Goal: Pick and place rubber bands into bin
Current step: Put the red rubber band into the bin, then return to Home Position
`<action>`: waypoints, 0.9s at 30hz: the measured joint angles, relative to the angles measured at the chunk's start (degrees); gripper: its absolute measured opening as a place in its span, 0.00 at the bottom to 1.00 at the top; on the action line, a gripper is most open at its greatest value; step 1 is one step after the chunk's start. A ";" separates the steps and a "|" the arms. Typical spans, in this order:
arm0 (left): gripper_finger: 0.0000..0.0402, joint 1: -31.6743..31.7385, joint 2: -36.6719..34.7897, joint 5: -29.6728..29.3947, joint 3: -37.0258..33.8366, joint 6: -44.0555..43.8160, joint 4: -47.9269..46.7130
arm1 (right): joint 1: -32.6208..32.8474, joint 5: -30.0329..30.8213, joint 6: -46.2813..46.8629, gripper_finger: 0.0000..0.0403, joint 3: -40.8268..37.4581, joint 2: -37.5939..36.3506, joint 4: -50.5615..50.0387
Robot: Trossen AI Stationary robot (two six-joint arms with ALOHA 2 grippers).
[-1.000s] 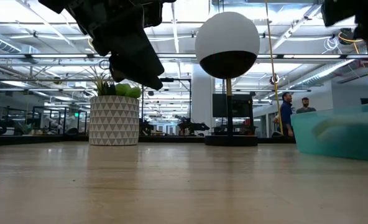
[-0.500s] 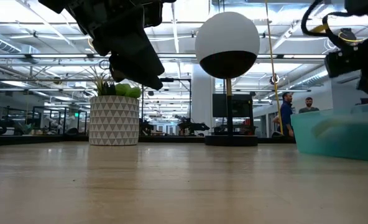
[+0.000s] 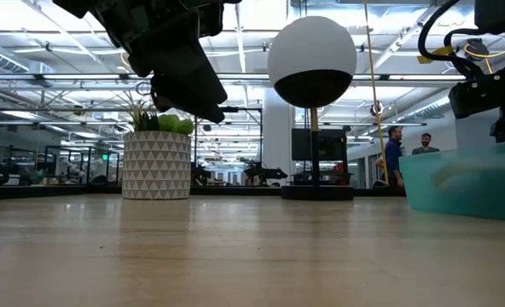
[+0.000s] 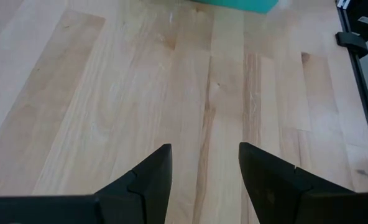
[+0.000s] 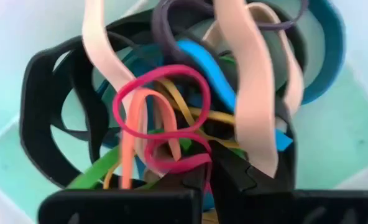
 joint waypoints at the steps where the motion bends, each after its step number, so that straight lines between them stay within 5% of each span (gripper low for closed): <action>1: 0.48 0.00 0.00 0.00 0.00 0.02 0.06 | 0.00 -0.46 -0.39 0.03 0.00 0.00 0.04; 8: 0.48 0.00 -0.02 -0.02 0.02 0.00 0.20 | 0.00 -0.44 0.86 0.07 0.00 0.00 0.46; 14: 0.48 0.00 -0.02 -0.02 0.02 0.00 0.20 | 0.00 -0.46 0.79 0.24 0.00 -0.64 0.46; 20: 0.48 0.00 -0.02 0.00 0.02 0.00 0.20 | 0.00 -0.51 1.18 0.37 0.00 -5.57 0.18; 27: 0.48 0.00 -0.02 0.02 0.02 0.00 0.17 | 0.00 -0.47 1.22 0.41 0.00 -12.90 -0.68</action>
